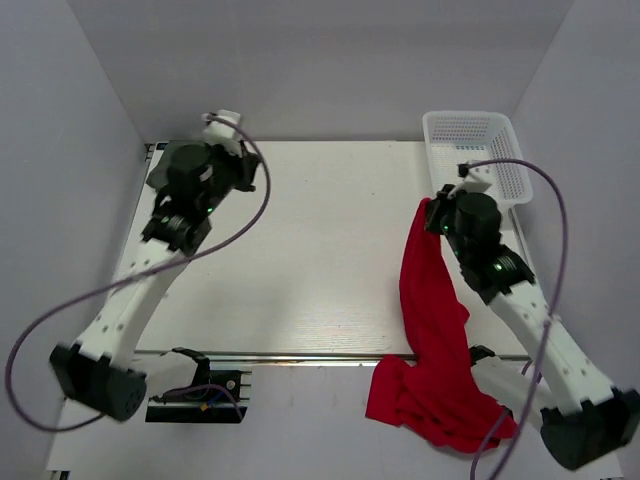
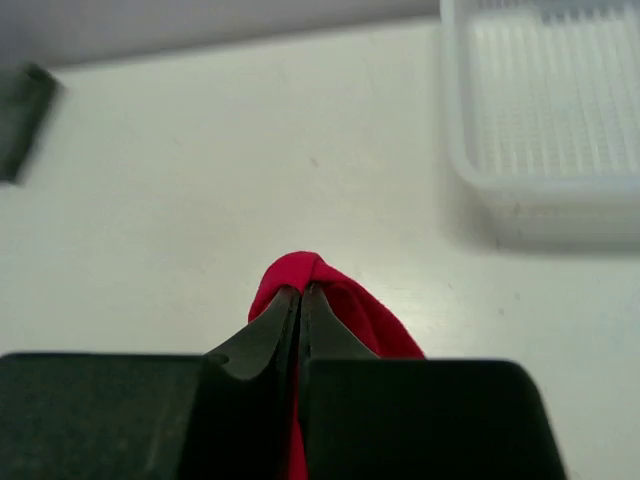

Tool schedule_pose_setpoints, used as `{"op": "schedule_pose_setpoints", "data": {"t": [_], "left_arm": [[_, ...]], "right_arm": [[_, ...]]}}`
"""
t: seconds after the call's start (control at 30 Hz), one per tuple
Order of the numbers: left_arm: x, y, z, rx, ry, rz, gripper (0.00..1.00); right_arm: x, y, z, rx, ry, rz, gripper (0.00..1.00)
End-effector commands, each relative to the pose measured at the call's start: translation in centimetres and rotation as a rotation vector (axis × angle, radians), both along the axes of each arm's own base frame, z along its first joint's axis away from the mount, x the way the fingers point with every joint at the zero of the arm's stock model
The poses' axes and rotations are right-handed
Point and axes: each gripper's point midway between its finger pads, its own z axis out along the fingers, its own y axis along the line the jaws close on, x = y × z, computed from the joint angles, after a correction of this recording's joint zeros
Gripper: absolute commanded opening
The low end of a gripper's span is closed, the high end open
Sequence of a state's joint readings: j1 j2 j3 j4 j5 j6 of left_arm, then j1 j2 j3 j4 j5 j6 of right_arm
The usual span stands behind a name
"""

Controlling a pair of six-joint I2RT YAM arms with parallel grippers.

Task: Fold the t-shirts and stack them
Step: Flatten out the tshirt

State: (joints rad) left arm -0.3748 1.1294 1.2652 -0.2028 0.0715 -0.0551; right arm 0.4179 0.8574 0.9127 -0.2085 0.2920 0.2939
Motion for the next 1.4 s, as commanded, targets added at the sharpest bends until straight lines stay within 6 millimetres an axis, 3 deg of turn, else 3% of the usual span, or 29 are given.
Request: {"op": "schedule_pose_setpoints", "data": {"t": [0.0,0.07,0.13,0.17,0.2,0.27,0.3,0.33,0.37,0.4,0.47,0.5,0.57,0.6,0.7,0.73,0.8,0.93,1.0,1.03,1.1,1.13,1.17,1.37], "left_arm": [[1.6,-1.9,-5.6,-0.034,0.154,-0.049,0.00],[2.0,-3.3,-8.7,-0.010,0.221,-0.085,0.17],[2.3,-4.4,-12.4,0.013,0.307,-0.131,0.37],[2.1,-4.8,-13.7,0.019,0.339,-0.157,0.48],[1.7,-5.8,-15.2,0.022,0.388,-0.214,0.72],[0.6,-6.9,-17.3,0.010,0.457,-0.278,0.89],[-0.5,-8.2,-18.0,-0.003,0.490,-0.344,0.91],[-0.9,-8.7,-19.1,0.004,0.519,-0.365,1.00],[-1.8,-9.5,-20.1,0.001,0.554,-0.398,1.00],[-2.8,-10.9,-20.6,0.015,0.567,-0.437,1.00],[-4.3,-12.5,-22.2,0.042,0.623,-0.472,1.00],[-6.4,-14.7,-23.8,0.083,0.667,-0.531,1.00],[-8.5,-16.7,-25.3,0.166,0.709,-0.552,1.00],[-11.1,-18.8,-26.8,0.228,0.742,-0.606,1.00],[-16.0,-21.0,-28.4,0.356,0.765,-0.694,1.00],[-16.7,-21.2,-28.7,0.387,0.758,-0.687,1.00],[-18.6,-21.3,-29.5,0.437,0.768,-0.686,1.00],[-24.8,-23.0,-29.8,0.518,0.736,-0.799,0.99],[-26.3,-23.9,-31.0,0.573,0.740,-0.803,0.94],[-28.1,-24.3,-31.6,0.621,0.739,-0.830,0.92],[-29.3,-24.4,-32.9,0.694,0.759,-0.806,0.88],[-30.3,-24.4,-34.6,0.736,0.793,-0.805,0.87],[-31.7,-24.5,-35.1,0.765,0.790,-0.814,0.86],[-35.5,-25.6,-37.0,0.788,0.785,-0.791,0.84]], "right_arm": [[2.9,-2.1,-1.0,-0.024,0.007,-0.181,0.00],[4.3,-2.7,-2.6,-0.067,0.054,-0.240,0.00],[5.0,-2.9,-2.7,-0.076,0.064,-0.261,0.00],[6.0,-2.9,-4.0,-0.094,0.099,-0.276,0.00],[6.4,-3.1,-4.2,-0.096,0.110,-0.289,0.00],[7.9,-3.4,-6.5,-0.128,0.169,-0.320,0.00],[8.4,-4.0,-6.6,-0.124,0.177,-0.346,0.00],[8.8,-4.0,-6.7,-0.121,0.182,-0.353,0.00],[9.4,-4.1,-8.5,-0.138,0.230,-0.364,0.00],[9.9,-4.2,-8.2,-0.124,0.232,-0.368,0.00],[10.5,-4.8,-10.4,-0.128,0.294,-0.387,0.00],[10.7,-5.1,-10.7,-0.116,0.313,-0.386,0.00],[10.9,-5.7,-12.3,-0.090,0.359,-0.406,0.00],[10.7,-6.0,-13.1,-0.093,0.388,-0.414,0.00],[10.5,-7.6,-14.3,-0.083,0.429,-0.468,0.00],[10.2,-8.8,-14.6,-0.084,0.445,-0.499,0.00],[9.8,-9.3,-15.4,-0.080,0.465,-0.508,0.00],[9.1,-10.7,-15.9,-0.053,0.482,-0.530,0.00],[8.8,-11.6,-16.4,-0.043,0.498,-0.549,0.00],[8.6,-11.7,-16.6,-0.038,0.503,-0.549,0.00],[8.7,-12.1,-16.7,-0.013,0.508,-0.550,0.00],[8.7,-12.1,-16.6,-0.002,0.512,-0.541,0.00],[8.7,-12.6,-16.7,0.005,0.510,-0.550,0.00],[8.2,-13.1,-15.9,0.049,0.486,-0.547,0.00]]}}
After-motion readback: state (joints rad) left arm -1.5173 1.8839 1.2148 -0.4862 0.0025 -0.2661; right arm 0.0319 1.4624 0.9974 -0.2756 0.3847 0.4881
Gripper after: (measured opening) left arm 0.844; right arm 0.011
